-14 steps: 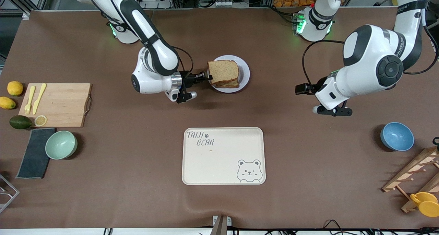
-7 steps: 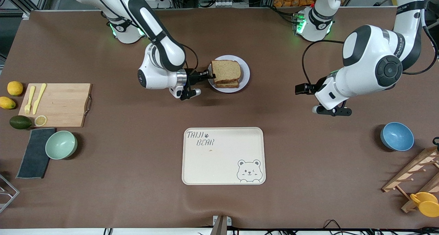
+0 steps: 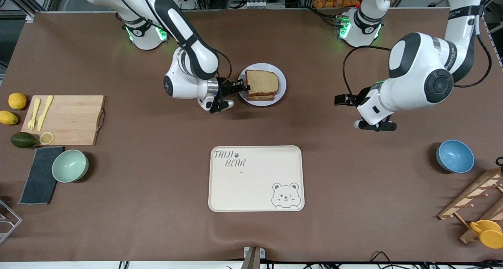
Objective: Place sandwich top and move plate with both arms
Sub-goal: 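Lower the bread onto the egg toast and open the right gripper, then withdraw the right gripper while the left gripper reaches the plate rim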
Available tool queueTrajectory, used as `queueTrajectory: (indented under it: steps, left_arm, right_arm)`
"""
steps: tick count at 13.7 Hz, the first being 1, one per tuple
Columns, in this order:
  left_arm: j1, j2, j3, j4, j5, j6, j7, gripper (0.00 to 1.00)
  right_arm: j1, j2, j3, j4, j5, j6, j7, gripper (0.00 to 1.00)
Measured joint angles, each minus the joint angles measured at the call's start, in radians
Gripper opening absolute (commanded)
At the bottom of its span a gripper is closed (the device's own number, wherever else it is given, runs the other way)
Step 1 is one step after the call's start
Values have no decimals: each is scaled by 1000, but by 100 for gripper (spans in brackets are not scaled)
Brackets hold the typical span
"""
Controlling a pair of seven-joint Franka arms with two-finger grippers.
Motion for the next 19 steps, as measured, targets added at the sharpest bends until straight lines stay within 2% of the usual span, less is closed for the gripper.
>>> queueTrajectory:
  steps: [4,5,6,8,10,15,19]
  left_arm:
    - [1,6,0,-118,-102,86,86,100]
    - [3,9,0,-149,-139,112,131,100]
    - [10,12,1,-177,-171,137,182,100]
    - [46,24,2,-210,-211,152,310,100]
    - [79,52,4,-219,-246,153,389,100]
    - [37,148,-15,-219,-354,161,410,100]
    - [-14,198,-18,-216,-367,193,410,100]
  right_arm:
    - [22,13,0,3,11,36,0,0]
    - [22,14,-1,4,11,36,0,14]
    - [22,15,-1,4,12,37,0,17]
    - [22,15,-3,7,12,37,0,34]
    - [22,16,-7,9,15,38,0,44]
    - [5,15,-21,21,24,37,8,45]
    - [-30,6,-28,51,22,31,21,45]
